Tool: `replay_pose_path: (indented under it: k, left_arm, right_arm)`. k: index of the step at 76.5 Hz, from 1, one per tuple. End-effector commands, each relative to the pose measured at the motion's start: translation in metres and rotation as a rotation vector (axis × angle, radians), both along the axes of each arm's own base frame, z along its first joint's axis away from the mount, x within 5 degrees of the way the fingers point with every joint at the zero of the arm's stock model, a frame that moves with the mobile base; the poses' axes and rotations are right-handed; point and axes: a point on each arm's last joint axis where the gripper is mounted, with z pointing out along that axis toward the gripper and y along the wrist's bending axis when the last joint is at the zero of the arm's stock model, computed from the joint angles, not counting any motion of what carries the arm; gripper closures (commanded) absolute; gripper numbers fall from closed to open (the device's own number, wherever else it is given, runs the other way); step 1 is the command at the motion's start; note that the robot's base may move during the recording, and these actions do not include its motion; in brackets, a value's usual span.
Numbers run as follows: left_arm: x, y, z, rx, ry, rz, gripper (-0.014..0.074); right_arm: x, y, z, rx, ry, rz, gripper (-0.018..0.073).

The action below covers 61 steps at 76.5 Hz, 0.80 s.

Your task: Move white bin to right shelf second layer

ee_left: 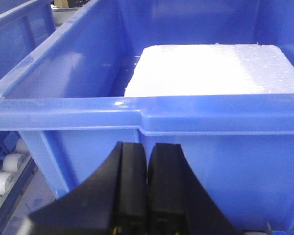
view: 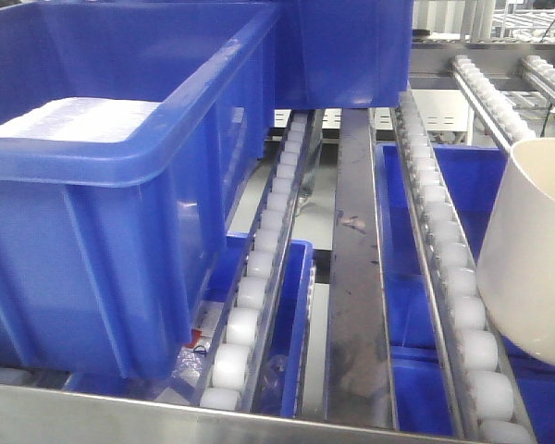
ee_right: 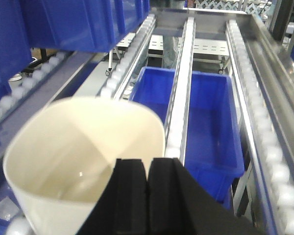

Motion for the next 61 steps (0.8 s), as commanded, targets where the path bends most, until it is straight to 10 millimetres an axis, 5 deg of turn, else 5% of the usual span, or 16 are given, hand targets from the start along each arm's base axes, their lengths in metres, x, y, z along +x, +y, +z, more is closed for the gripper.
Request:
replay_pose_path:
  k: [1,61]
  left_arm:
    - [0.0007,-0.0003,-0.0037,-0.014,-0.063,-0.003,0.0512]
    - [0.0007,-0.0003,-0.0037,-0.014,-0.063,-0.003,0.0512]
  right_arm:
    - [-0.0025,0.0002,0.0089,-0.006,-0.146,0.004,0.0534]
    - [-0.0059,0.0003,0.0092,-0.005,-0.154,0.006,0.0534]
